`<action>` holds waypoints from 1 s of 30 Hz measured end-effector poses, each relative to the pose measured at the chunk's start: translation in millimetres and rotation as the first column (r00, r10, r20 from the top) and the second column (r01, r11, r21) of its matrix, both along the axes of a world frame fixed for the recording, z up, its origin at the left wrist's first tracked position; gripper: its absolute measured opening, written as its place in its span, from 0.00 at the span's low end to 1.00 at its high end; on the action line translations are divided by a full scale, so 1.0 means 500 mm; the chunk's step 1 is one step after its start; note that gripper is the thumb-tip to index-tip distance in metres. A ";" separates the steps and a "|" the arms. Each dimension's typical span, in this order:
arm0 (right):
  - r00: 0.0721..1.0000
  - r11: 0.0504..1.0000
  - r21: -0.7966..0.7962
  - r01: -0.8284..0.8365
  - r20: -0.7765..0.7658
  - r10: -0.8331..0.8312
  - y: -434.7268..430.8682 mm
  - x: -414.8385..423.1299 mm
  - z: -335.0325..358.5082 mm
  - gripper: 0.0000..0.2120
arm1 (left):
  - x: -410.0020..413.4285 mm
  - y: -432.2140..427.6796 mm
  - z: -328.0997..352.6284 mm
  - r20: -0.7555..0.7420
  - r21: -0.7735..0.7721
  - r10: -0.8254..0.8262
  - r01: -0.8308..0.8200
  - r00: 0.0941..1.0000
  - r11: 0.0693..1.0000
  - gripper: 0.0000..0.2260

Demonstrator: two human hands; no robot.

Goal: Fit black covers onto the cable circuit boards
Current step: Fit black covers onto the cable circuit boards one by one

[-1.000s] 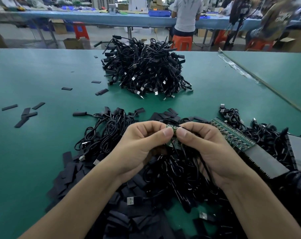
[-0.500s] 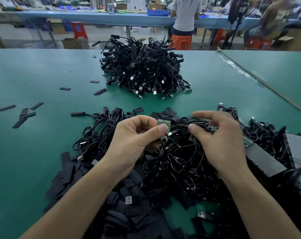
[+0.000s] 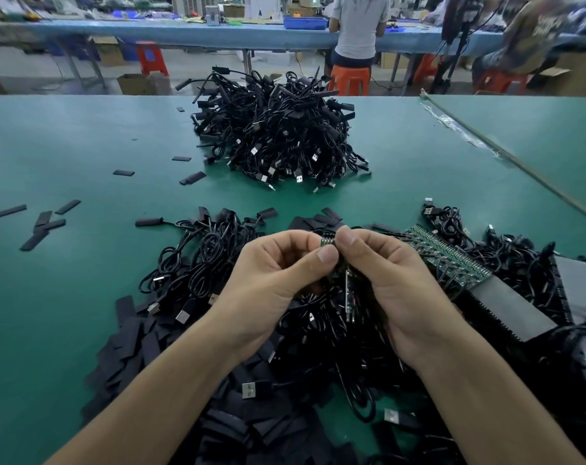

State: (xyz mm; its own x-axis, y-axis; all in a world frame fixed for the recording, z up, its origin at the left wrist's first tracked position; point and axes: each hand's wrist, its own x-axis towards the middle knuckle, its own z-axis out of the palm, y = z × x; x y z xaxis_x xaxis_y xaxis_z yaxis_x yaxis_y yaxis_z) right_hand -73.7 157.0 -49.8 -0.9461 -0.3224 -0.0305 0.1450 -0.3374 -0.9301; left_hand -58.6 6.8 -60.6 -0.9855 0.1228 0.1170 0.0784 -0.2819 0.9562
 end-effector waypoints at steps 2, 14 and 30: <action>0.997 0.998 -0.064 -0.024 0.065 0.028 -0.003 -0.001 -0.003 0.11 | 0.000 0.001 -0.002 0.002 -0.009 0.001 -0.001 1.000 1.000 0.07; 0.989 0.999 -0.042 -0.022 0.147 0.028 -0.008 -0.003 -0.031 0.16 | -0.001 0.010 -0.027 0.237 0.201 -0.069 0.021 0.969 0.979 0.04; 0.986 0.999 -0.049 -0.017 0.166 0.025 -0.010 -0.014 -0.051 0.13 | -0.007 0.014 -0.048 0.162 0.055 0.029 -0.038 0.986 0.998 0.07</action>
